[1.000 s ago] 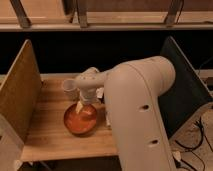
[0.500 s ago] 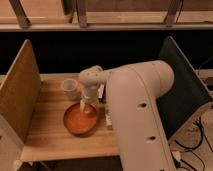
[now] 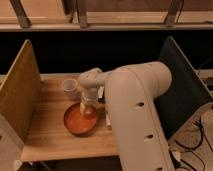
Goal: Drag the ceramic bowl in a circle
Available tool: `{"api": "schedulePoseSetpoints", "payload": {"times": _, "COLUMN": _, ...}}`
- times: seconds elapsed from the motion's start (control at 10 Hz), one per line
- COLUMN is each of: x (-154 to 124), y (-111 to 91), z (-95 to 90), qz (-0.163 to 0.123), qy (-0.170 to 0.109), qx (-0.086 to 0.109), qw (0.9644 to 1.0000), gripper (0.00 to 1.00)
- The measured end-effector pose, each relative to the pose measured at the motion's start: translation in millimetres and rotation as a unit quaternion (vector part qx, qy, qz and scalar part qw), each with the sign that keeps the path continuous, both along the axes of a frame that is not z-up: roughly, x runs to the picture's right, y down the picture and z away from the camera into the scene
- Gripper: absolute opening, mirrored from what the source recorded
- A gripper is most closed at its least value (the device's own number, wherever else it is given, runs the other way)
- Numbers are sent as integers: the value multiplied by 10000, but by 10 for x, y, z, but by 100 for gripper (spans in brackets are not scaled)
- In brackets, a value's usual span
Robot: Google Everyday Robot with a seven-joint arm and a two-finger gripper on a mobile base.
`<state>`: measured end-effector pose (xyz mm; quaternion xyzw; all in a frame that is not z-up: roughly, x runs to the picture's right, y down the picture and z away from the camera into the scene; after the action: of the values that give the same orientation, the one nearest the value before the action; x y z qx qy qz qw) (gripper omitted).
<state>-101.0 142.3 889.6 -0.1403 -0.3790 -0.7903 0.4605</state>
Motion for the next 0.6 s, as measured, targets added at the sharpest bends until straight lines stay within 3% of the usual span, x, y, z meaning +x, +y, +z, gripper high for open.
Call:
{"api": "schedulePoseSetpoints", "payload": {"times": 0.3, "x": -19, "y": 40, "z": 48, "qz": -67, "qy": 12, "qx": -9, "qw": 10000, "gripper": 61}}
{"api": "schedulePoseSetpoints", "payload": {"times": 0.5, "x": -23, "y": 39, "z": 47, "qz": -67, "qy": 13, "qx": -8, "qw": 10000, "gripper": 77}}
{"api": "schedulePoseSetpoints", "payload": {"times": 0.6, "x": -20, "y": 39, "z": 47, "qz": -77, "qy": 21, "qx": -5, "qw": 10000, "gripper": 80}}
